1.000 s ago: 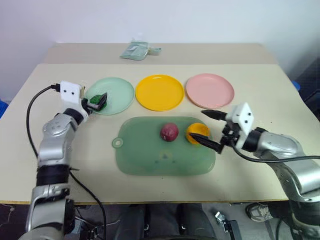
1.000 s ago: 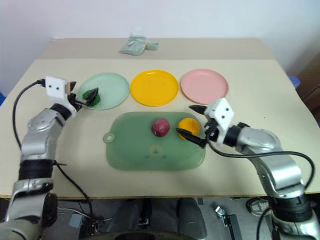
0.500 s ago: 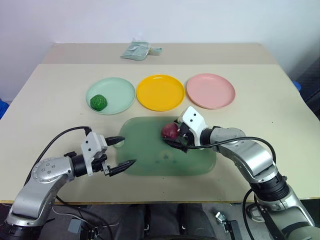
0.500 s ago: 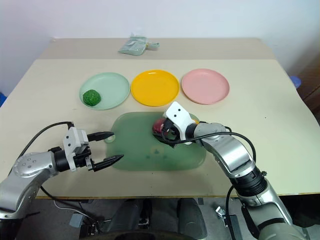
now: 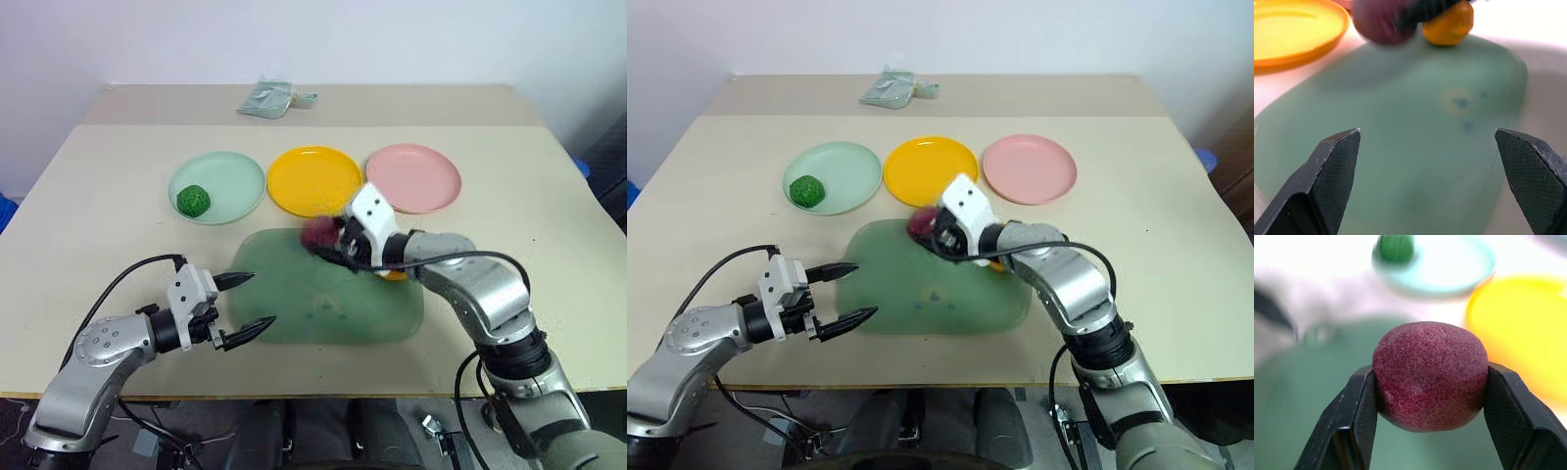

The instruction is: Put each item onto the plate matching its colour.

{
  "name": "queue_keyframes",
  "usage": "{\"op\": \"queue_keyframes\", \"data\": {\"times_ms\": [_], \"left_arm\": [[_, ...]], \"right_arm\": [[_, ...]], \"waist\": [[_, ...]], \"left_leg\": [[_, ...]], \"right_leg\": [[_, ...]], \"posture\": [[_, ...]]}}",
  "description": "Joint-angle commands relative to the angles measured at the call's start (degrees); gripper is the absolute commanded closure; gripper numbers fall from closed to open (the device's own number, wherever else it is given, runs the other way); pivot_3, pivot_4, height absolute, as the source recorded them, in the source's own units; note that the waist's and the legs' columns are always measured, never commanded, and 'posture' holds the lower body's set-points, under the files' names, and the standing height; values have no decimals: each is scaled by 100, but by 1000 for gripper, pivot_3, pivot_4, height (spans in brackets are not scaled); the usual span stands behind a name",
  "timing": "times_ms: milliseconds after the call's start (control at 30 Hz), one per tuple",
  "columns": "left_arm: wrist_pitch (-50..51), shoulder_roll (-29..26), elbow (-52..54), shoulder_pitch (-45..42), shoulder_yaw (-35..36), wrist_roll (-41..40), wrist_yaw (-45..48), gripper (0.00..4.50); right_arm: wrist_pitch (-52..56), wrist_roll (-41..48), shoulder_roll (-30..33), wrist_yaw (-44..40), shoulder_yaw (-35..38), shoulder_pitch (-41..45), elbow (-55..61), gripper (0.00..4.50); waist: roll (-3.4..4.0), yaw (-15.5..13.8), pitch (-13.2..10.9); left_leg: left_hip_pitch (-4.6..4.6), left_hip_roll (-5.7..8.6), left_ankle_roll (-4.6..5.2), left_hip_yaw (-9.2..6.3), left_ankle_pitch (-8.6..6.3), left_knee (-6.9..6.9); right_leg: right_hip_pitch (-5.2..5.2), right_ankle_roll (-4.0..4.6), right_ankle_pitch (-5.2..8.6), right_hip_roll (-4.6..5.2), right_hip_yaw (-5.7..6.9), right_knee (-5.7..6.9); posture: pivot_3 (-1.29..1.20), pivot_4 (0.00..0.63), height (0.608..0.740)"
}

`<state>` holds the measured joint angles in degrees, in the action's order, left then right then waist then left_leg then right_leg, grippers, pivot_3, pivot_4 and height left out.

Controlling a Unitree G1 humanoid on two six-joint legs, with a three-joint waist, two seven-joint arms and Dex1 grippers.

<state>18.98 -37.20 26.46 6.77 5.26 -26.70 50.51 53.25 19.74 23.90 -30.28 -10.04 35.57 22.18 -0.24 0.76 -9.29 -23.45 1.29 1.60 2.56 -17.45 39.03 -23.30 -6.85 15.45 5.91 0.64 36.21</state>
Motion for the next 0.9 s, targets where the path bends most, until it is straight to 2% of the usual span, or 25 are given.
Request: {"op": "queue_keyframes", "data": {"times_ms": [33, 167, 300, 433, 467, 533, 667, 800, 900], "left_arm": [[-155, 195, 87, -193, 19, -56, -174, 0], [-180, 483, 171, -268, -105, -67, -326, 0], [-121, 625, 279, -188, -187, -23, -506, 0], [-54, 659, 467, -47, -239, 12, -714, 0], [-33, 654, 507, -7, -229, 11, -760, 0], [19, 643, 595, 79, -181, -21, -860, 0], [103, 571, 672, 183, -44, -87, -952, 0], [104, 431, 550, 221, 180, -204, -861, 0], [19, 322, 325, 273, 335, -244, -677, 0]], "right_arm": [[-186, -353, 88, 547, 625, 507, -621, 2017], [-873, -1128, 386, 1234, 822, 862, -2556, 2017], [-1695, -1246, 334, 1194, 1003, 1112, -3820, 2017], [-2364, -1308, 327, 1105, 1079, 1257, -4430, 182], [-2530, -1301, 359, 1029, 1082, 1239, -4394, 30], [-2778, -1247, 507, 719, 1081, 1081, -4101, 30], [-2908, -745, 939, -366, 1221, 417, -3036, 30], [-2470, 336, 1654, -1888, 1481, -781, -1485, 30], [-2153, 758, 2135, -2558, 1397, -1566, -665, 30]], "waist": [[0, -4, 0], [-3, -4, 2], [4, 48, -2], [8, 117, -5], [8, 129, -5], [8, 131, -4], [8, 21, -4], [7, -47, -4], [7, -11, -4]], "left_leg": [[0, 1, 0, 0, 0, 1], [1, 4, 0, 1, 0, 3], [-1, 1, 1, 15, 2, 0], [-1, -15, -3, 30, 5, -1], [-1, -15, -3, 29, 5, -1], [-1, -16, -2, 29, 5, -1], [-1, -15, 2, 25, 2, 1], [0, -15, 9, 20, -2, 6], [2, -13, 21, 19, -10, 6]], "right_leg": [[0, 0, 0, 0, 0, 0], [4, 0, 0, 0, 2, 0], [-2, 0, 0, -7, 1, 0], [-8, -1, 0, -25, -3, 1], [-8, -1, 0, -25, -3, 1], [-6, -1, 0, -25, -4, 1], [-3, -1, 0, -22, -9, 0], [7, -2, 0, -11, -8, -6], [10, -1, 0, -3, -8, -8]], "posture": [[0, 150, 740], [0, 150, 740], [0, 150, 740], [0, 150, 740], [0, 150, 740], [0, 150, 740], [0, 150, 740], [0, 150, 740], [0, 150, 740]]}}
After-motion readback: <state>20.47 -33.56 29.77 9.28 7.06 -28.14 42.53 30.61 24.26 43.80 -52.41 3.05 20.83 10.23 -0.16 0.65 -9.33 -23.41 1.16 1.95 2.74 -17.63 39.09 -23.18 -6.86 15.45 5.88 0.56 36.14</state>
